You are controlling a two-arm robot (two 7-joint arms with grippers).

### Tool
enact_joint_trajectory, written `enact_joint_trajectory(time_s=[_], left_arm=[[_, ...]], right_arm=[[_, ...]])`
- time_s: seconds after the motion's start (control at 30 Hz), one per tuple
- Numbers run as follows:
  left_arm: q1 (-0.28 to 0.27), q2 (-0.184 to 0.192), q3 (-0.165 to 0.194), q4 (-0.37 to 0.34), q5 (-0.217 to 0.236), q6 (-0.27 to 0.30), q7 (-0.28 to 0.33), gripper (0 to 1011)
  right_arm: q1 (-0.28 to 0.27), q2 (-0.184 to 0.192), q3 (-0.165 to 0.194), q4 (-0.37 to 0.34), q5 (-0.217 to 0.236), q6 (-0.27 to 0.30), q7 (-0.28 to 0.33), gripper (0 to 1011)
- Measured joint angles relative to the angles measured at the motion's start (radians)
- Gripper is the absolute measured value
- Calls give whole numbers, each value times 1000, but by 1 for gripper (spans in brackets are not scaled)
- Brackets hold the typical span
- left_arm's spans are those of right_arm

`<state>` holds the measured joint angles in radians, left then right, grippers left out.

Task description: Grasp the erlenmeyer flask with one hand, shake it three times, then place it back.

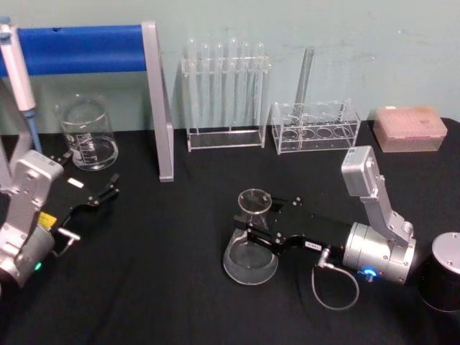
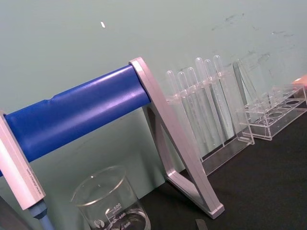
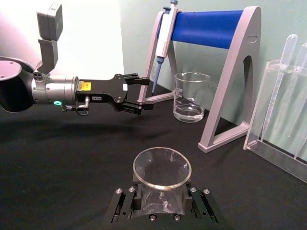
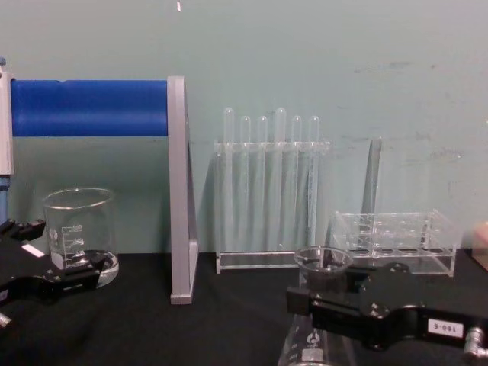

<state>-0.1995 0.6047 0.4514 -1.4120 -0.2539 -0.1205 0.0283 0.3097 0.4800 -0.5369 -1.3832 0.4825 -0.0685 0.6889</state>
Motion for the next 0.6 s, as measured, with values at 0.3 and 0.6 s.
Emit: enact_joint_trajectory(time_s=[0.3,0.6], left_arm=[[0,0,0,0,0,0,0,1001],[0,0,0,0,0,0,0,1001]], right_arm=[[3,1,-5,3,4,7,-2,450],[6,3,-11,5,6,9,-2,450]])
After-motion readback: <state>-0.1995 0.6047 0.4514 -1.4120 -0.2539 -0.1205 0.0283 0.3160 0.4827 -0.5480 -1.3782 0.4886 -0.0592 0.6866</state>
